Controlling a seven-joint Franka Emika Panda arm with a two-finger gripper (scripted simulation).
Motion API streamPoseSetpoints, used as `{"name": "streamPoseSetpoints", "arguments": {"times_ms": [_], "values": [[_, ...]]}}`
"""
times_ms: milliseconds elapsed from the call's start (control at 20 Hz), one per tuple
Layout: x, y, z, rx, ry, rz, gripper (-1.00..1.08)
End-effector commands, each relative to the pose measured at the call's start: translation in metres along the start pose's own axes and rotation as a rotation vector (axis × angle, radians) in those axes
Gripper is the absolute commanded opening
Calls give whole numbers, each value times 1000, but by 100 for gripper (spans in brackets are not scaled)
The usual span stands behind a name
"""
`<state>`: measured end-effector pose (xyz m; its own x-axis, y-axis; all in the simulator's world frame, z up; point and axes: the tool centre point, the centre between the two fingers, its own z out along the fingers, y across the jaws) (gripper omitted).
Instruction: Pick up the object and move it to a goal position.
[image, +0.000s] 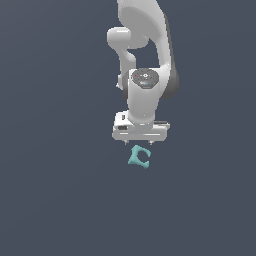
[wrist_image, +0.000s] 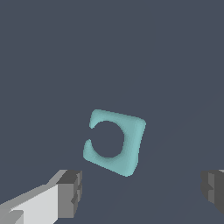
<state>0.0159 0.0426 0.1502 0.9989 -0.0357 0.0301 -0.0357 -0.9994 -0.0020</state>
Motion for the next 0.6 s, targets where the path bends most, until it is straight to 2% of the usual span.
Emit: {"name": "streamPoseSetpoints", "arguments": {"times_ms": [0, 550], "values": [[1, -3, 16, 1, -7, 44, 100], [1, -13, 71, -4, -28, 197, 100]]}}
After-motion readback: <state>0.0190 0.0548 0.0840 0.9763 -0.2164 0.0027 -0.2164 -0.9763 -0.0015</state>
